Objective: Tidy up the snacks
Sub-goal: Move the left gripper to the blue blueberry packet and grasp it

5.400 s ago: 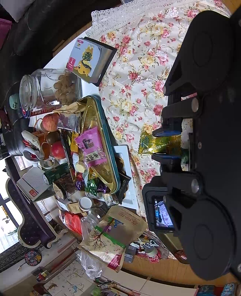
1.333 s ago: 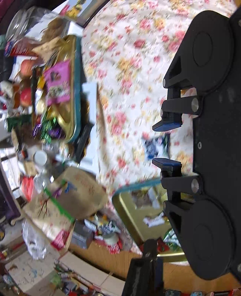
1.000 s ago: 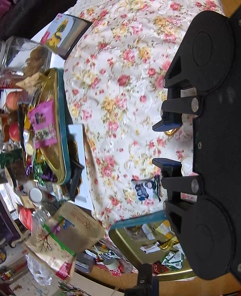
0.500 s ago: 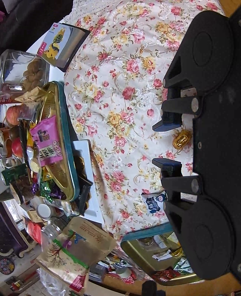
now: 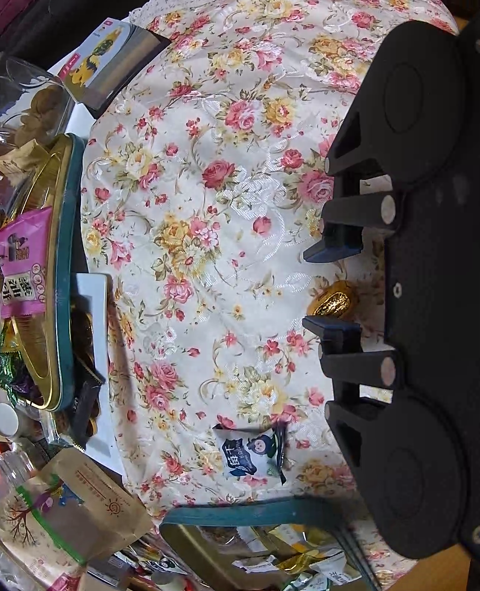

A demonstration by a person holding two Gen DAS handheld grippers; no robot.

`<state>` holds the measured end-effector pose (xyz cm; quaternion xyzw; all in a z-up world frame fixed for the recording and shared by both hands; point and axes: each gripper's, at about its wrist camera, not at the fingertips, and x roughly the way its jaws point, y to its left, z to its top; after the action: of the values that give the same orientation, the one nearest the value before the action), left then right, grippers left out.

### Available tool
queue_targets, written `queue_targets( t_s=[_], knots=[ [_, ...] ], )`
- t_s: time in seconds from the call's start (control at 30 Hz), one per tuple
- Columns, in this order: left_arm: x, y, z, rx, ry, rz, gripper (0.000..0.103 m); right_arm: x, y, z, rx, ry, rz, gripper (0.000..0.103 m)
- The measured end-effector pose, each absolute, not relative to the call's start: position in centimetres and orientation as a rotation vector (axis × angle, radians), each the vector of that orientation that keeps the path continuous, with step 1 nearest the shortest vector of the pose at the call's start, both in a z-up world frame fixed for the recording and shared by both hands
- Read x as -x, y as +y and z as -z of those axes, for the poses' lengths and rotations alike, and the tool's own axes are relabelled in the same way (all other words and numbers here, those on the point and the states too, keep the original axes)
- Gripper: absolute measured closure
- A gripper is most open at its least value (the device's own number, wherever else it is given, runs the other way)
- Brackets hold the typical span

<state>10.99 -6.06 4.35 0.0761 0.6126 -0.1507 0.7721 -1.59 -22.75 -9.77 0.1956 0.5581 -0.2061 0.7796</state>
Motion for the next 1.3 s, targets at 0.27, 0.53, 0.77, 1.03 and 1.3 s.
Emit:
queue_targets(
  t_s=[0.27,0.53,0.77,1.03,1.3],
  knots=[
    [-10.7,-6.7,-3.5,-0.195,1.35,0.336,0.051,0.9,-21.9,10.5,-0.427,1.224,0.398,0.068],
    [-10.3,-7.7,-3.3,-0.222,1.349,0.358,0.051,0.7,-21.7,11.2,-0.395,1.231,0.416,0.073],
    [-10.1,-8.9,-2.0,-0.251,1.376,0.36,0.051,1.7,-22.1,10.4,-0.391,1.236,0.429,0.078],
    [-8.7,-12.0,0.8,-0.343,1.367,0.33,0.051,4.3,-24.9,7.5,-0.49,1.188,0.505,0.083],
    [-7.3,-15.0,2.5,-0.357,1.358,0.398,0.051,6.5,-27.2,6.0,-0.576,1.165,0.509,0.097]
  ],
)
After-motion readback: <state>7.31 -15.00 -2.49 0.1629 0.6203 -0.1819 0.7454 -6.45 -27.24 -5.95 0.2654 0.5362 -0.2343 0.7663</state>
